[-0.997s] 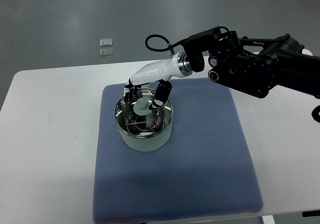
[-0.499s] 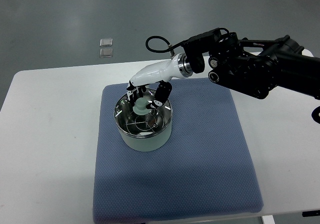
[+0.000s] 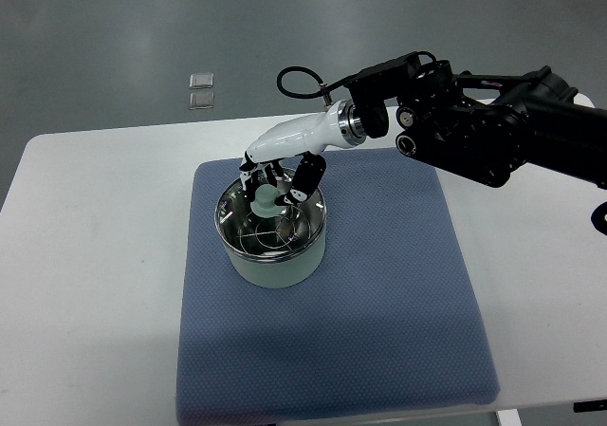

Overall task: Open lid and place right of pot
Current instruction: 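Lift the glass lid off the saucepan with the right hand, then carry the lid beside the saucepan, away from its handle, and set it down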

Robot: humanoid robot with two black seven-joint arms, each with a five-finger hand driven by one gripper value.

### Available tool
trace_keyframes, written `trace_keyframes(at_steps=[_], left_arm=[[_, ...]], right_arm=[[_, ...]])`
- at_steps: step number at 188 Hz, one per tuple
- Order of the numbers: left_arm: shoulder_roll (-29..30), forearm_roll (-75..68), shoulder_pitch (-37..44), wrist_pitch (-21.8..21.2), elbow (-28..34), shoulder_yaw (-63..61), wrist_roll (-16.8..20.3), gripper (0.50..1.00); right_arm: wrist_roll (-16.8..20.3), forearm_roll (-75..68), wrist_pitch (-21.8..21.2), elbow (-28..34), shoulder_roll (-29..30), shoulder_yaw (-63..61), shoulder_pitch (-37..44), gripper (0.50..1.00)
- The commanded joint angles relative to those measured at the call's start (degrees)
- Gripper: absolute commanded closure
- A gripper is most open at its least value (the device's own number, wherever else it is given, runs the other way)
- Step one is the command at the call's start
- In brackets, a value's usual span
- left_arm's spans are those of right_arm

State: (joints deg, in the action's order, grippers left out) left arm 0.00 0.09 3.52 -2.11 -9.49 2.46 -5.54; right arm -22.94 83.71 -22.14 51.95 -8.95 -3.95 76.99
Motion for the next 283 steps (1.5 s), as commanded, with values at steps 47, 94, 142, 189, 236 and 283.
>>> trace_keyframes(at_steps=[47, 94, 142, 189, 236, 283], left_arm=[[0.0, 0.0, 0.0, 0.0, 0.0, 0.0, 0.0, 0.5], [0.0, 0.0, 0.0, 0.0, 0.0, 0.0, 0.0, 0.5], [0.0, 0.0, 0.0, 0.0, 0.0, 0.0, 0.0, 0.5], [0.0, 0.0, 0.0, 0.0, 0.0, 0.0, 0.0, 0.5], [0.0, 0.0, 0.0, 0.0, 0.0, 0.0, 0.0, 0.5], [0.0, 0.0, 0.0, 0.0, 0.0, 0.0, 0.0, 0.5]], right_arm=[[-0.1, -0.9, 0.1, -0.2, -1.2, -0.4, 0.1, 1.0], [-0.2, -1.1, -0.3, -0.2, -2.6, -2.0, 0.4, 1.0], [-1.1, -1.2, -0.9, -0.1, -5.5, -2.4, 1.0, 1.0], [-4.7, -1.2, -1.9, 0.3, -14.1, -2.3, 0.3, 1.0], [-6.2, -1.2, -1.4, 0.3, -17.9, -2.3, -3.9, 1.0], [-6.3, -1.1, 1.2, 0.3, -18.7, -2.4, -8.2, 1.0]])
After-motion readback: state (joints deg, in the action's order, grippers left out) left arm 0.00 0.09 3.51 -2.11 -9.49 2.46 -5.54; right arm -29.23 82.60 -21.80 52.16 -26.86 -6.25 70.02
